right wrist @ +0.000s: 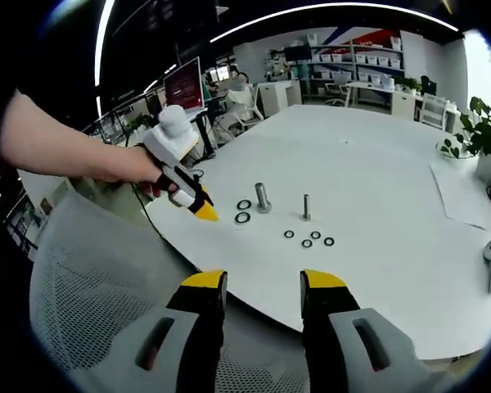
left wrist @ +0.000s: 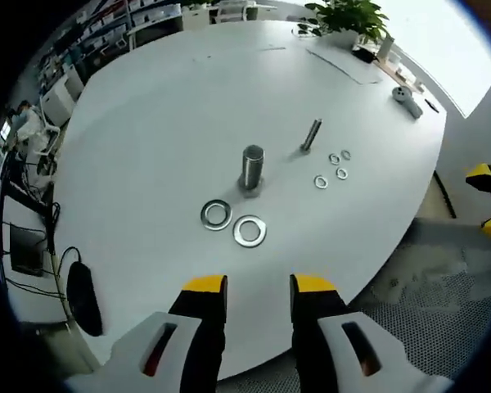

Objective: Place the washer onto the threaded stud by aligning its center hole with the stud, sliding it down to the base, and recovering from edge contact or off-axis alignment until the washer reaches the visible bottom stop.

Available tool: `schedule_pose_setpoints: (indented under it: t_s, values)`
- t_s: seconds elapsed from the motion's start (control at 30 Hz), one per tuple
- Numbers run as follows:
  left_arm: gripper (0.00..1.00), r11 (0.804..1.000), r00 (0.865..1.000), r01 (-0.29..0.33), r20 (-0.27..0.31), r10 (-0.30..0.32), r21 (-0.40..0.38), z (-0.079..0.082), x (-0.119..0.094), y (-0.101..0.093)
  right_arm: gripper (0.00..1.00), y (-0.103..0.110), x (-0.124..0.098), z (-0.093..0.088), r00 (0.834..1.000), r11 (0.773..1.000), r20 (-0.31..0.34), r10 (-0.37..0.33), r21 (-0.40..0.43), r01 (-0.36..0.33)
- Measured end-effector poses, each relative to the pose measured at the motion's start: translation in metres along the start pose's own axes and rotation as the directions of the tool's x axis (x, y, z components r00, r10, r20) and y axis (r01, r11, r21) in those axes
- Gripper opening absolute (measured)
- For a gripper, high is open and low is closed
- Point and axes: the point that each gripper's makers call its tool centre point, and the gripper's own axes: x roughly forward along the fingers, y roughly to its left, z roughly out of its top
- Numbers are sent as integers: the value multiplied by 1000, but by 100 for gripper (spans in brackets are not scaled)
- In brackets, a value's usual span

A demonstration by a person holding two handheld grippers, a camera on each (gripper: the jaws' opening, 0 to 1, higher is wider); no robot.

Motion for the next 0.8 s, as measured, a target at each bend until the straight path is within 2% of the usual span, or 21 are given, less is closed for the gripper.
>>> schedule_pose_setpoints:
  t_s: [0.1, 0.17, 0.2, 0.33, 0.43, 0.5, 0.7, 0.73, 0.8]
  values:
    - [29, 1000, 1000, -8, -20, 8, 1, 9, 20, 10, 38, 0, 0, 0, 1000, 1000, 0, 2, -1, -2]
    - [29, 999, 999, 7, -48, -9, -41, 6, 19, 5, 38, 1, 1, 1, 1000, 1000, 4, 2, -1, -2]
    - [29, 999, 999, 8, -54, -11, -46, 8, 28, 7, 38, 1, 1, 1, 1000, 1000, 4, 4, 0, -4]
    - [29, 999, 997, -24, -75, 21, -33, 12, 46, 15, 38, 2, 1, 0, 1000, 1000, -2, 8, -2, -8]
    - [28, 998, 995, -61, -77, 61, 0, 14, 45, 21, 38, 2, 2, 0, 1000, 1000, -1, 10, -3, -10]
    - [28, 998, 996, -62, -71, 62, -1, 18, 48, 18, 38, 3, 2, 0, 1000, 1000, 0, 14, -4, -14]
    - [27, 997, 992, -71, -107, 71, 9, 17, 64, 22, 37, 6, 3, -2, 1000, 1000, -11, 29, -12, -29]
    - [27, 997, 990, -73, -120, 73, 5, 12, 60, 20, 37, 6, 3, -2, 999, 999, -11, 31, -13, -31]
    - [24, 996, 990, -86, -114, 88, 26, 14, 60, 23, 37, 7, 3, -2, 999, 999, -12, 34, -16, -34]
